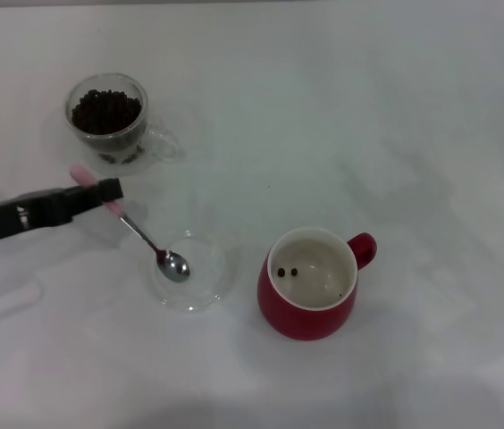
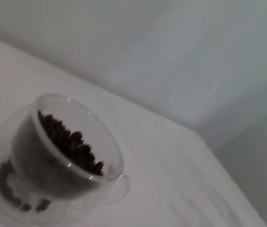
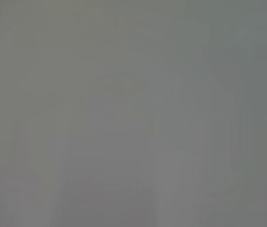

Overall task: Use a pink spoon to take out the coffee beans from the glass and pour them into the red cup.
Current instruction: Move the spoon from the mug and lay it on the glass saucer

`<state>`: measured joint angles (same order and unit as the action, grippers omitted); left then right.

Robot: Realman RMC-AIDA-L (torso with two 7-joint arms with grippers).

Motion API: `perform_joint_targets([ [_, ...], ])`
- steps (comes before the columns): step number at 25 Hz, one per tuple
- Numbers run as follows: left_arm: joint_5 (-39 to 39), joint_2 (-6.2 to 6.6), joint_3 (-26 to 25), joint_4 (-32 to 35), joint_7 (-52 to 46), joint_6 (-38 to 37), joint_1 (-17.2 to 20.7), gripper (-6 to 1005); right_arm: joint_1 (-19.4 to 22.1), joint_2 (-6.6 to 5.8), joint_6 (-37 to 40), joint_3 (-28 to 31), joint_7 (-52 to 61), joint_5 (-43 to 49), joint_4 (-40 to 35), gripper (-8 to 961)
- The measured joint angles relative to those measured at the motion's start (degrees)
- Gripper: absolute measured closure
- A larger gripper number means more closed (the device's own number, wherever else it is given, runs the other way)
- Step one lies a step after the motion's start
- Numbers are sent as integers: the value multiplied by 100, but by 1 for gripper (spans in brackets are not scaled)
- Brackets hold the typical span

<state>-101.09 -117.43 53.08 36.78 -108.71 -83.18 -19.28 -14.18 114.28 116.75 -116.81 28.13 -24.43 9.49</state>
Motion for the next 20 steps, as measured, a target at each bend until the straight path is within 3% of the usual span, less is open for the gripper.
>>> perform_joint_targets([
  [9, -213, -116, 10, -179, 115, 344, -128, 862, 56, 16, 11, 0, 0, -1, 0, 214],
  [20, -170, -140, 10, -724, 311, 347, -458, 861, 45, 28, -25, 0, 0, -1, 0, 215],
])
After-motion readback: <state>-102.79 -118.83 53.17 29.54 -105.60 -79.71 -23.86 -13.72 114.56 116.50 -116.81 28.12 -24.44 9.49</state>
